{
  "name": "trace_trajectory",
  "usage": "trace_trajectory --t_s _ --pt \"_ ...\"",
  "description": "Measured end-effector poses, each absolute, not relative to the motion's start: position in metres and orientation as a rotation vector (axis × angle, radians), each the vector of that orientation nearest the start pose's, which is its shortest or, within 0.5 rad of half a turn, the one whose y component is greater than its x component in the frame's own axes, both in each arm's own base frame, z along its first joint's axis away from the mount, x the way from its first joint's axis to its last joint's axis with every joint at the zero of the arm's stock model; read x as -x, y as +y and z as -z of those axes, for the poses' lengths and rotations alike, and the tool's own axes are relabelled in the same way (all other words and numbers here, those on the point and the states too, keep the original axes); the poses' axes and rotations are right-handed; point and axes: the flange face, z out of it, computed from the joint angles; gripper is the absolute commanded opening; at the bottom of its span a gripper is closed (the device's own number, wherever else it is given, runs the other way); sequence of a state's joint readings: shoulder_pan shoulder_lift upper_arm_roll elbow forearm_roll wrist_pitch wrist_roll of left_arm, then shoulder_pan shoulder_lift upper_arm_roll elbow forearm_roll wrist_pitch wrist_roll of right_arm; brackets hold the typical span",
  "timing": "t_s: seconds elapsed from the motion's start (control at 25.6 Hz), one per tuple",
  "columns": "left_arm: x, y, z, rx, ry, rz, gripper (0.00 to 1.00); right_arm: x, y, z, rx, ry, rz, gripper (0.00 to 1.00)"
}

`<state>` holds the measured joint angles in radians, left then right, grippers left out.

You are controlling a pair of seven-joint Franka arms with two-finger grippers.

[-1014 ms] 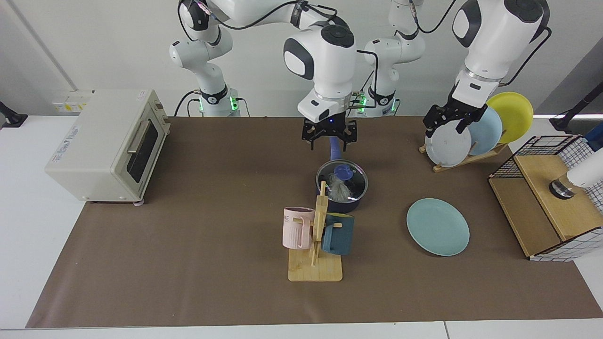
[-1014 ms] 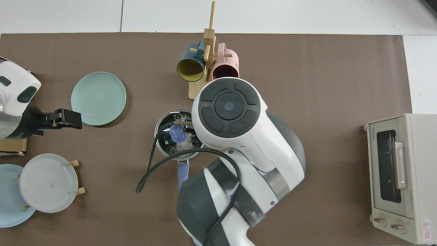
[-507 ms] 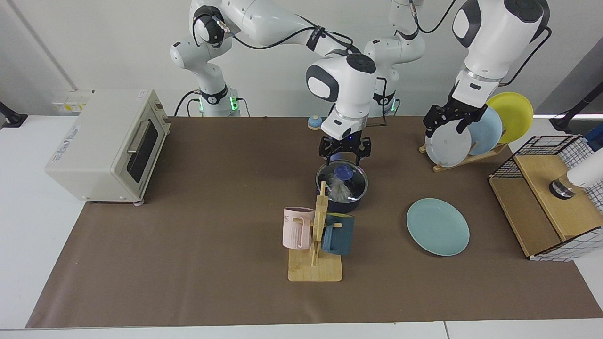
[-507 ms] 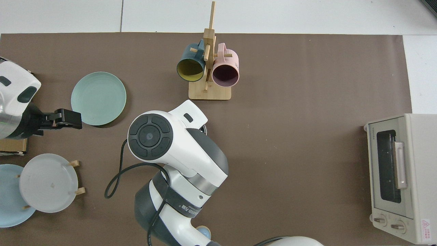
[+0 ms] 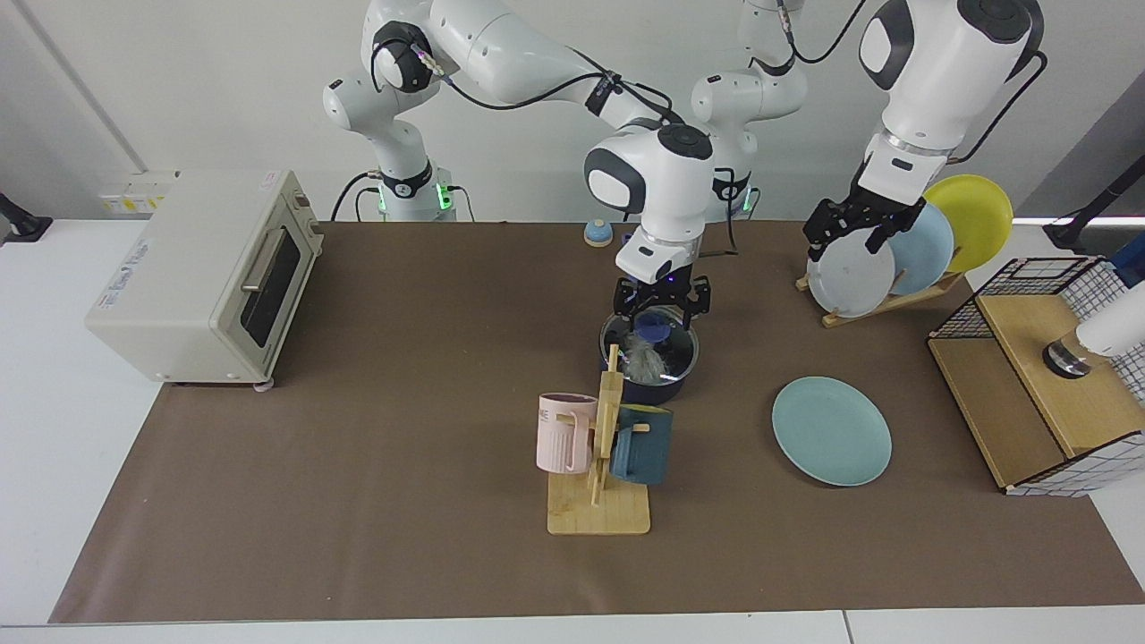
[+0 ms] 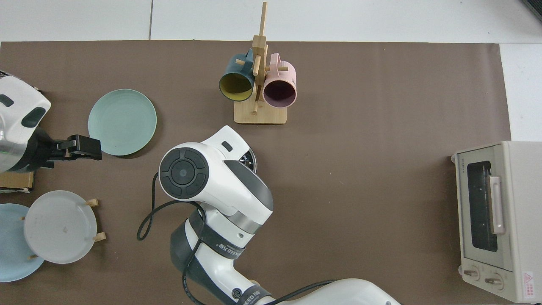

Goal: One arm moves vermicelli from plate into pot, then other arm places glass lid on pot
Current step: 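Grasp the glass lid knob with the right gripper and lift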

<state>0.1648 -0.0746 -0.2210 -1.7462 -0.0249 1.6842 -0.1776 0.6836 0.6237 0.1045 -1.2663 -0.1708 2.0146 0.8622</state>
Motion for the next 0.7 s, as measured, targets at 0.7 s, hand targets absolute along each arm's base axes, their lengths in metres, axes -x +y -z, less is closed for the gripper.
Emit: trace_trajectory --t_s 0.7 --pt "-0.538 -0.037 -0.591 3.145 -0.196 0.015 1.0 -0.54 0.504 -0.388 3.15 0.016 0.24 0.91"
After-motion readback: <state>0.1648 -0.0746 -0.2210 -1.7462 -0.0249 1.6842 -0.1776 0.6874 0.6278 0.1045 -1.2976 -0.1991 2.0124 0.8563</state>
